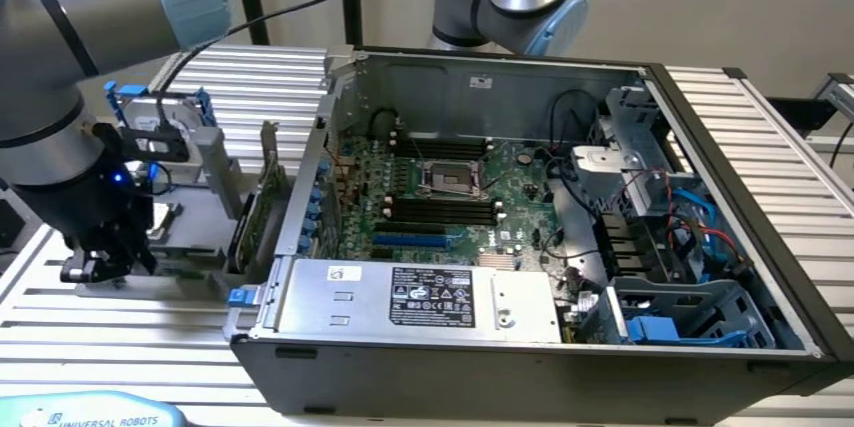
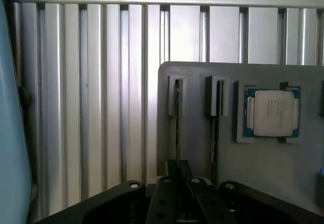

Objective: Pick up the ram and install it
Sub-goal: 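Pick up the ram and move it above insertion slot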

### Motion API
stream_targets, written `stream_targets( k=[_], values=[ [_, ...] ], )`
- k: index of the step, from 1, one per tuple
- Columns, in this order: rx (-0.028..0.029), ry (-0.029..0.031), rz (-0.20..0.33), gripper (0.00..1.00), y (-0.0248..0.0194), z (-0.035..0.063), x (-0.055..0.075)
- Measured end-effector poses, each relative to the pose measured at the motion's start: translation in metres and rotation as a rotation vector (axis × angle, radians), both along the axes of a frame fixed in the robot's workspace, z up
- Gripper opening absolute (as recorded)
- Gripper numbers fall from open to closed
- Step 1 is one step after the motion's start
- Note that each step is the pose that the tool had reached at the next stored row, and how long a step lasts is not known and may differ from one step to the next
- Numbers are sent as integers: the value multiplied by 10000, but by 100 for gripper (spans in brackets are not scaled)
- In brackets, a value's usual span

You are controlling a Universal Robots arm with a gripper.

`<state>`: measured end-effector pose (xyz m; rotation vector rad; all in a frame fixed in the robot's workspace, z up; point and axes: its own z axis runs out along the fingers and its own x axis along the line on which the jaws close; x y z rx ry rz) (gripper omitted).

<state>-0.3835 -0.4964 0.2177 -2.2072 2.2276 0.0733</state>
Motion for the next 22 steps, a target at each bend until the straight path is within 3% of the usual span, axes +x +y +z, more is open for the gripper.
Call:
stream_targets(
  k=[13, 22],
  values=[
    [-1, 25, 7, 13, 2, 564, 49],
    [0, 46, 11, 13, 7, 974, 183]
  ],
)
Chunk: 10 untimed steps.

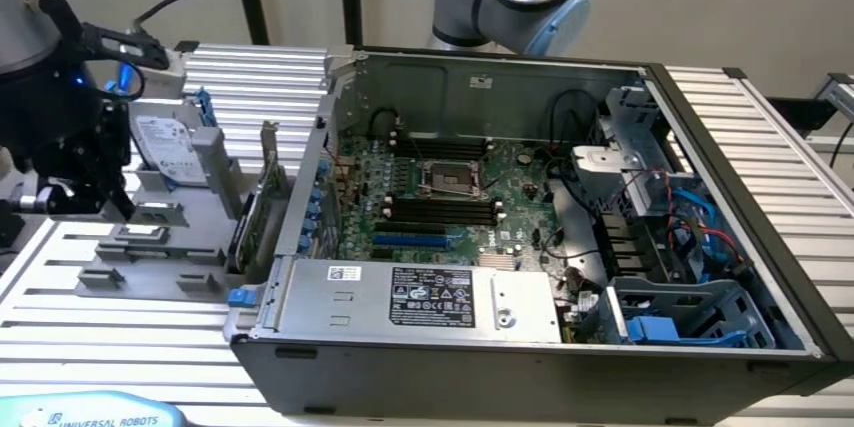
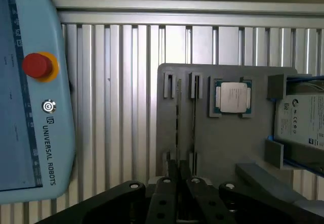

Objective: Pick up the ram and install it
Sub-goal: 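Pick up the ram and move it above insertion slot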

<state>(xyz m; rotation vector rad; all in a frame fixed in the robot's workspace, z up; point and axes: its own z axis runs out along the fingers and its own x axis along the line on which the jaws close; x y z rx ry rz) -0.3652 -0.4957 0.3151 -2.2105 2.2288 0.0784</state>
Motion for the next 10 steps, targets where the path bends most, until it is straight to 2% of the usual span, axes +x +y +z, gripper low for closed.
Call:
stream_targets(
  k=[10],
  values=[
    [1, 12, 6, 13, 4, 453, 350]
  ],
)
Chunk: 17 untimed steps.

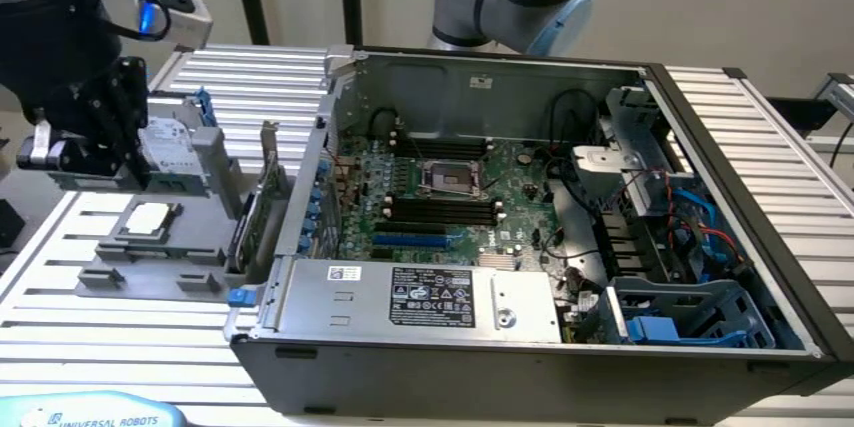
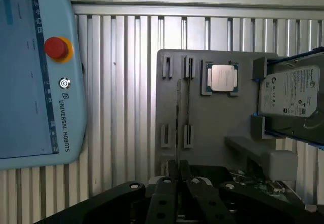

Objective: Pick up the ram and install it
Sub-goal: 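Pick up the ram and move it above insertion slot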

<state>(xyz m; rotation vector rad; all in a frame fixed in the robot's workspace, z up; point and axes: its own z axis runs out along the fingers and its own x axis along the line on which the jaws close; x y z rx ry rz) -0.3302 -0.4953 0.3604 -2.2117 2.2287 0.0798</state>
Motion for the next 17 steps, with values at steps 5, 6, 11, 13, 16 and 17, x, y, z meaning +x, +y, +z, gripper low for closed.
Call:
stream_targets(
  k=[5, 6, 11, 13, 16, 17],
  values=[
    [7, 16, 1, 13, 0, 227, 226],
    [7, 23, 2, 13, 0, 272, 271],
    [21, 52, 1, 13, 0, 467, 499],
    [37, 62, 1, 13, 0, 527, 590],
    [80, 76, 2, 13, 0, 598, 727],
    [97, 80, 1, 13, 0, 617, 770]
  ],
)
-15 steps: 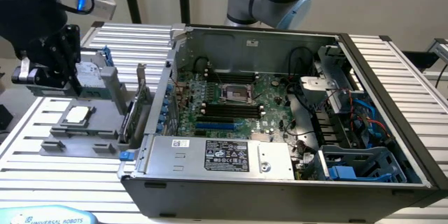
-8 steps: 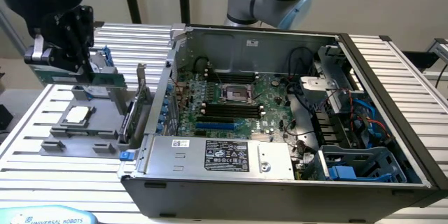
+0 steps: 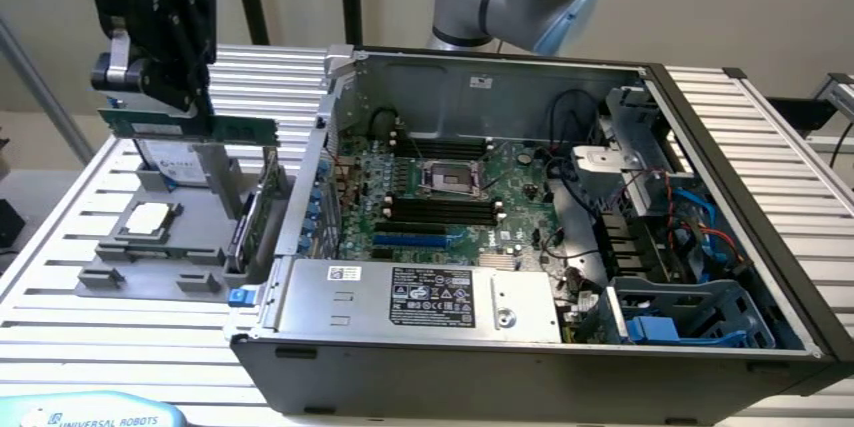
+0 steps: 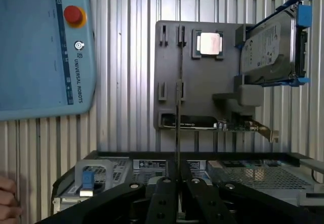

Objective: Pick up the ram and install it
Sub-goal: 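Pick up the ram and move it above insertion slot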

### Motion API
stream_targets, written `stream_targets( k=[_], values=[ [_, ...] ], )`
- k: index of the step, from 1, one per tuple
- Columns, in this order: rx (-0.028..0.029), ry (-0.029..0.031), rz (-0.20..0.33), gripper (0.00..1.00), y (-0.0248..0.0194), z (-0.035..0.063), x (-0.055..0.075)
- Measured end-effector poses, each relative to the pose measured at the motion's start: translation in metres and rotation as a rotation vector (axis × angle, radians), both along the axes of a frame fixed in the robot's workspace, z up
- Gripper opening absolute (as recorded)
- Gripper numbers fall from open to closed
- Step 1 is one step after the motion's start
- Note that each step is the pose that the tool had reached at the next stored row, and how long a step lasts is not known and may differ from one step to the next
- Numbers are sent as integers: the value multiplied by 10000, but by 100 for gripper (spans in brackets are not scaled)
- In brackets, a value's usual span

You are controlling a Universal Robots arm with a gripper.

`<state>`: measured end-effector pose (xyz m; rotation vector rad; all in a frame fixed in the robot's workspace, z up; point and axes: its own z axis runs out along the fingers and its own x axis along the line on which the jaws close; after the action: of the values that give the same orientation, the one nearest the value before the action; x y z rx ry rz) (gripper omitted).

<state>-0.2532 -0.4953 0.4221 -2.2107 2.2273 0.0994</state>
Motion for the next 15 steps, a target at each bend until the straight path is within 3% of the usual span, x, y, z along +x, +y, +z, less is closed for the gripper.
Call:
stream_targets(
  k=[7, 15],
  values=[
    [153, 41, -1, 13, 0, 104, 319],
    [338, 92, -1, 13, 0, 138, 682]
  ],
)
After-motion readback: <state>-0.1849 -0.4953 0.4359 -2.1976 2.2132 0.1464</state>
